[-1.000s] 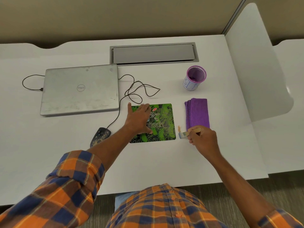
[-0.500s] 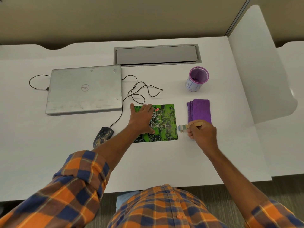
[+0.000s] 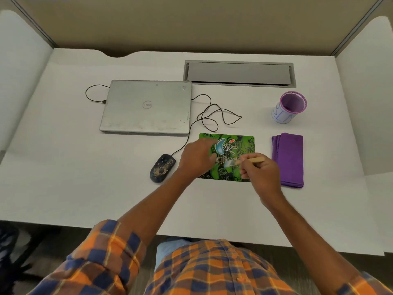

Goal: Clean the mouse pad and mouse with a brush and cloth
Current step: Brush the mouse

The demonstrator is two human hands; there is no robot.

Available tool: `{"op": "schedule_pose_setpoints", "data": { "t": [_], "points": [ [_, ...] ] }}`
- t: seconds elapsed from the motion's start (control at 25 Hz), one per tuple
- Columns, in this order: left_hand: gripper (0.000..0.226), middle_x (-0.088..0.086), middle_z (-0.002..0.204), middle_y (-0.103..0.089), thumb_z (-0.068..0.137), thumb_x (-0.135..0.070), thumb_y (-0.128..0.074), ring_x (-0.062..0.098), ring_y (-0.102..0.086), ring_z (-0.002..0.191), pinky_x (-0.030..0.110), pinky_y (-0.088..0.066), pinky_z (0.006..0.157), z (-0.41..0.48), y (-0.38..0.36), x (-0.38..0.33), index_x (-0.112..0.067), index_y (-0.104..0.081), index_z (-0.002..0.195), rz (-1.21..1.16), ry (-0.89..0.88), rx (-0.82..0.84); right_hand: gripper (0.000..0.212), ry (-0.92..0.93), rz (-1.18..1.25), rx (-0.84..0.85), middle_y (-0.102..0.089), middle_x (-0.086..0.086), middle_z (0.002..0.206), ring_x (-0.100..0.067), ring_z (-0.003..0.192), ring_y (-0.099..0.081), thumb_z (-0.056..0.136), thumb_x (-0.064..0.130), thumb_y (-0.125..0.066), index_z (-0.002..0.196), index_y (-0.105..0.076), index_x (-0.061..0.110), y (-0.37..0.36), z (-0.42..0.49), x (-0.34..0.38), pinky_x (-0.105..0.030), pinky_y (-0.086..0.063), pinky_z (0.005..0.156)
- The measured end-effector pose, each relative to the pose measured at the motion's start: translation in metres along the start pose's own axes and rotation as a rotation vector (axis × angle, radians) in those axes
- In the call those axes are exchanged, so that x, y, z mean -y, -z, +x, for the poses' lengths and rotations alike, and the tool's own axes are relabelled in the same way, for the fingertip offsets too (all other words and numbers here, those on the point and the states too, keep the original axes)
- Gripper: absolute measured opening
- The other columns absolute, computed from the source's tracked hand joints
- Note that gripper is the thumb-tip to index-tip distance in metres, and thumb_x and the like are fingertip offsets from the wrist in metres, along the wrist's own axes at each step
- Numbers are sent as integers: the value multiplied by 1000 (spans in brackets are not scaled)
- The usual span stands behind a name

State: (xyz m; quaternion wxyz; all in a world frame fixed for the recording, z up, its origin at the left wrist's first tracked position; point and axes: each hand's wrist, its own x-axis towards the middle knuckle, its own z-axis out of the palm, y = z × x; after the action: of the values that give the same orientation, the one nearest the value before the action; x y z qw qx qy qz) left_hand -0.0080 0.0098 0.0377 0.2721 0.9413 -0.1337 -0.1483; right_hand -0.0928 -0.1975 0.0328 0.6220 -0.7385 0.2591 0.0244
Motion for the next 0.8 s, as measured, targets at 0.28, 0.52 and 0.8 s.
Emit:
{"op": "schedule_pose_setpoints", "data": {
  "t": [0.28,0.52,0.8],
  "points": [
    [47,-4,131,-71,99,-27,-72,15,-67,117,39,-55,104,-48,65,101,-24,-65,145,-218,114,-58,15,30,-7,66,-80,-2,78,-15,67,-74,94,17,-76,97,-85,28,-93,-29,13,-32,-64,65],
    [38,-15,103,-75,99,-37,-72,2,-67,99,29,-55,92,-62,98,186,-29,-68,135,-301,276,15,16,-12,38,37,-81,-7,78,-18,68,-77,92,7,-75,93,-84,20,-158,-51,19,-30,-65,66],
    [39,-8,94,-76,86,-38,-87,4,-68,95,23,-49,73,-67,89,235,-26,-71,120,-369,404,158,18,-52,34,14,-81,-7,77,-19,68,-78,90,5,-75,88,-85,21,-207,-75,16,-29,-65,65]
  ]
}}
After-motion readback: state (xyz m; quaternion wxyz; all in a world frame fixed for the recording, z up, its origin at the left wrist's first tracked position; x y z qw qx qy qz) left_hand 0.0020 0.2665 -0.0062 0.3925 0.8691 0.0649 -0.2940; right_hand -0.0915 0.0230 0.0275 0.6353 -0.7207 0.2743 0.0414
